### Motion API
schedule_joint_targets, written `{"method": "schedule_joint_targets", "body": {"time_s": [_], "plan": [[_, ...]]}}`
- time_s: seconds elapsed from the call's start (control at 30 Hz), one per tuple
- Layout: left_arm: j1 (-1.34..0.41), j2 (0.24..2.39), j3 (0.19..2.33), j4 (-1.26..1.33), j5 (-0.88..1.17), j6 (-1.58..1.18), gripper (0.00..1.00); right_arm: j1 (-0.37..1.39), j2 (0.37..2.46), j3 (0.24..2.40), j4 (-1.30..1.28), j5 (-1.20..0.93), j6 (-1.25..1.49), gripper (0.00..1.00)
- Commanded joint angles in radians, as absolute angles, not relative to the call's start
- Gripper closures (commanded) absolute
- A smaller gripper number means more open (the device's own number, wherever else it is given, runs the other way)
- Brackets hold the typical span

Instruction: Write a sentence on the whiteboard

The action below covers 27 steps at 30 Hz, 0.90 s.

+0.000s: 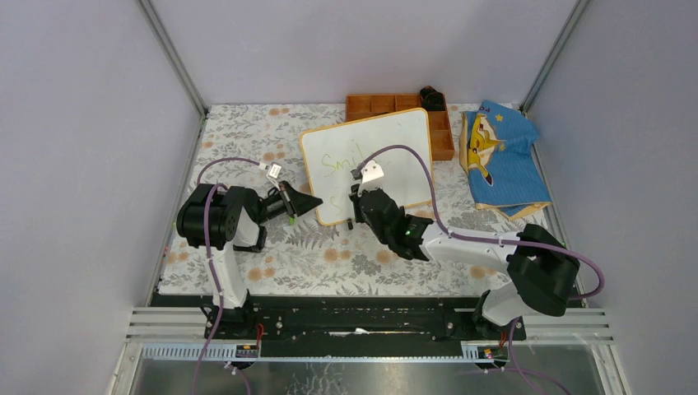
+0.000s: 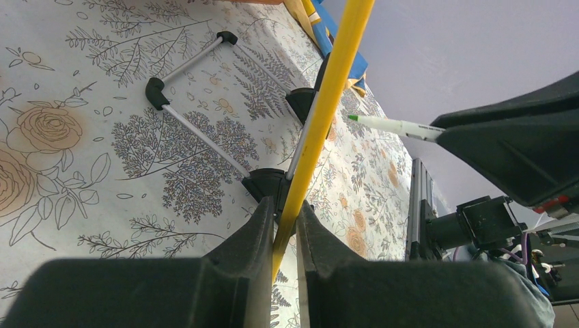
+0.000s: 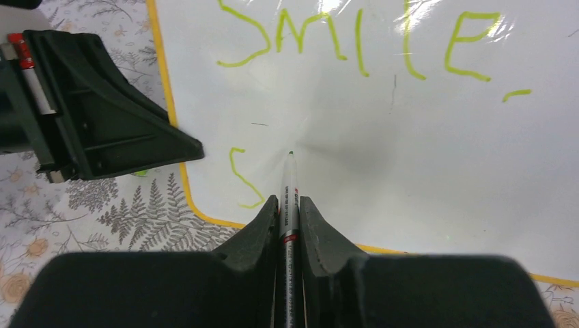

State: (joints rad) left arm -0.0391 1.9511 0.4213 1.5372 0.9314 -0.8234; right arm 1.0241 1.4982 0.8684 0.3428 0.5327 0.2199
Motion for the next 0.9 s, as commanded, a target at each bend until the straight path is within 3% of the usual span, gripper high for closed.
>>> {"method": "schedule_joint_targets", "body": {"time_s": [0.0, 0.87], "plan": [[-0.043, 1.965, 0.422, 1.477, 0.885, -0.798, 1.0, 1.003, 1.511, 0.924, 0.383, 0.53, 0.198, 1.0], [-0.043, 1.965, 0.422, 1.474, 0.887, -0.799, 1.0, 0.977, 1.57, 0.921, 0.383, 0.485, 0.23, 1.0]]}}
